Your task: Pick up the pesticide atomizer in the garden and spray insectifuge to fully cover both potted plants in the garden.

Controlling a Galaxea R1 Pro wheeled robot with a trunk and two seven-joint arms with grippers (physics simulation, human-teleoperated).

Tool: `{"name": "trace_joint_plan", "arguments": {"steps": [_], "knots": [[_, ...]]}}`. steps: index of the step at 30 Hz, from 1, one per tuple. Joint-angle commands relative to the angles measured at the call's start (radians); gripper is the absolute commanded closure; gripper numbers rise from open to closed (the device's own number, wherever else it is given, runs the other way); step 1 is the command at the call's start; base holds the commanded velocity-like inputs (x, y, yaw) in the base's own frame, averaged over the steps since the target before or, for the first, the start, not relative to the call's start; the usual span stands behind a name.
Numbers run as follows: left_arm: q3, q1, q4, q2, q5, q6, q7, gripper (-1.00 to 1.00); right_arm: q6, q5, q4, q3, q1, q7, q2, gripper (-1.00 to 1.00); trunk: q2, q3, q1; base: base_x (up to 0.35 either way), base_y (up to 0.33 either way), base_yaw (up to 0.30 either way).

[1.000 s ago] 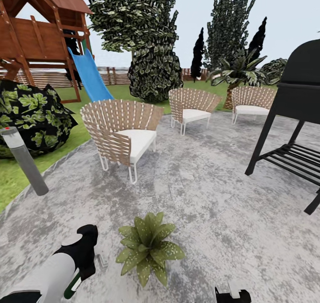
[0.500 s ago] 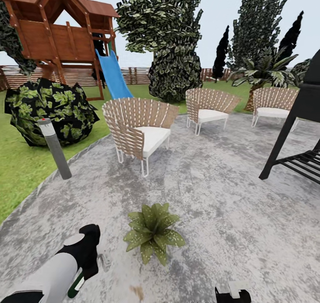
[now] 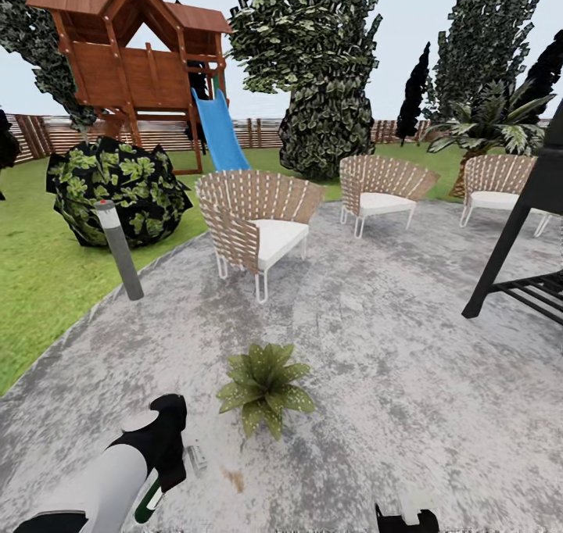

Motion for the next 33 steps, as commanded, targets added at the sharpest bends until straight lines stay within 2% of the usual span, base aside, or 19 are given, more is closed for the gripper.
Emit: {"name": "trace_joint_plan", "arguments": {"steps": [1, 9, 11, 12, 14, 15, 17, 18, 19, 21, 22, 24, 25, 27, 28, 30, 31, 32, 33], "knots": [[0.002, 0.000, -0.002, -0.001, -0.005, 0.009, -0.006, 1.00, -0.003, 0.010, 0.001, -0.008, -0.001, -0.002, 0.001, -1.00, 0.000, -0.001, -0.001, -0.198, -0.224, 0.000], [0.007, 0.000, 0.005, 0.007, 0.002, -0.006, -0.006, 1.00, -0.003, 0.010, 0.001, -0.010, -0.001, -0.002, 0.000, -1.00, 0.000, -0.001, -0.001, -0.083, -0.076, 0.000], [0.016, 0.015, 0.012, 0.023, 0.063, -0.102, -0.006, 1.00, -0.003, 0.012, 0.001, -0.009, -0.001, 0.002, -0.002, -1.00, 0.000, -0.001, -0.001, -0.002, -0.001, 0.000], [0.027, 0.029, 0.010, 0.029, 0.107, -0.165, 0.000, 1.00, -0.003, 0.013, 0.001, -0.008, -0.001, 0.003, -0.003, -1.00, 0.000, -0.001, -0.001, 0.000, 0.000, 0.000], [0.053, 0.060, 0.015, 0.036, 0.226, -0.307, 0.043, 1.00, -0.003, 0.012, -0.002, -0.008, -0.001, 0.004, -0.003, -1.00, 0.000, -0.001, -0.001, 0.000, 0.000, 0.000], [0.060, 0.079, 0.017, 0.036, 0.331, -0.418, 0.070, 1.00, -0.003, 0.011, -0.006, -0.007, -0.001, 0.004, -0.002, -1.00, 0.000, -0.001, -0.001, 0.000, 0.000, 0.000], [0.060, 0.080, 0.017, 0.036, 0.379, -0.431, 0.071, 1.00, -0.003, 0.012, -0.009, -0.007, -0.001, 0.005, -0.006, -1.00, 0.000, -0.001, -0.001, 0.000, 0.000, 0.000], [0.061, 0.081, 0.018, 0.036, 0.450, -0.469, 0.073, 1.00, -0.003, 0.044, -0.106, 0.046, -0.001, 0.009, -0.014, -1.00, 0.000, -0.001, -0.001, 0.000, 0.000, 0.000], [0.062, 0.081, 0.019, 0.036, 0.466, -0.517, 0.073, 1.00, -0.002, 0.106, -0.159, 0.094, -0.001, 0.011, -0.014, -1.00, 0.000, -0.001, -0.001, 0.000, 0.000, 0.000], [0.062, 0.081, 0.020, 0.037, 0.482, -0.543, 0.074, 1.00, 0.000, 0.202, -0.187, 0.128, -0.001, 0.025, -0.013, -1.00, 0.000, -0.001, -0.001, 0.000, 0.000, 0.000], [0.062, 0.081, 0.020, 0.037, 0.486, -0.550, 0.074, 1.00, 0.002, 0.254, -0.192, 0.136, -0.003, 0.070, -0.012, -1.00, 0.000, -0.001, -0.001, 0.000, 0.000, 0.000], [0.062, 0.081, 0.021, 0.037, 0.489, -0.577, 0.074, 1.00, 0.019, 0.348, -0.202, 0.141, -0.024, 0.257, -0.010, -1.00, 0.000, -0.001, -0.001, 0.000, 0.000, 0.000], [0.062, 0.081, 0.021, 0.037, 0.489, -0.596, 0.073, 1.00, 0.033, 0.371, -0.216, 0.142, -0.041, 0.349, -0.009, -1.00, 0.000, -0.001, -0.001, 0.000, 0.000, 0.000], [0.061, 0.081, 0.021, 0.037, 0.486, -0.617, 0.072, 1.00, 0.051, 0.389, -0.253, 0.142, -0.063, 0.458, -0.008, -1.00, 0.000, -0.001, -0.001, 0.000, 0.000, 0.000], [0.060, 0.081, 0.021, 0.037, 0.482, -0.621, 0.072, 1.00, 0.055, 0.392, -0.269, 0.142, -0.067, 0.489, -0.006, 1.00, 0.000, -0.001, -0.001, 0.000, 0.000, 0.000], [0.056, 0.081, 0.021, 0.037, 0.478, -0.625, 0.072, 1.00, 0.058, 0.395, -0.294, 0.143, -0.081, 0.566, -0.004, 1.00, 0.000, -0.001, -0.001, 0.000, 0.000, 0.000], [0.052, 0.081, 0.021, 0.036, 0.477, -0.626, 0.071, 1.00, 0.059, 0.396, -0.301, 0.143, -0.089, 0.627, -0.003, 1.00, 0.000, -0.001, -0.001, 0.000, 0.000, 0.000], [0.047, 0.081, 0.021, 0.033, 0.475, -0.626, 0.071, 1.00, 0.058, 0.396, -0.307, 0.144, -0.100, 0.716, 0.000, 1.00, 0.000, -0.001, -0.001, 0.000, 0.000, 0.000], [0.044, 0.081, 0.022, 0.030, 0.468, -0.626, 0.071, 1.00, 0.058, 0.396, -0.315, 0.144, -0.107, 0.751, 0.003, 1.00, 0.000, -0.001, -0.001, 0.000, 0.000, 0.000]]}}
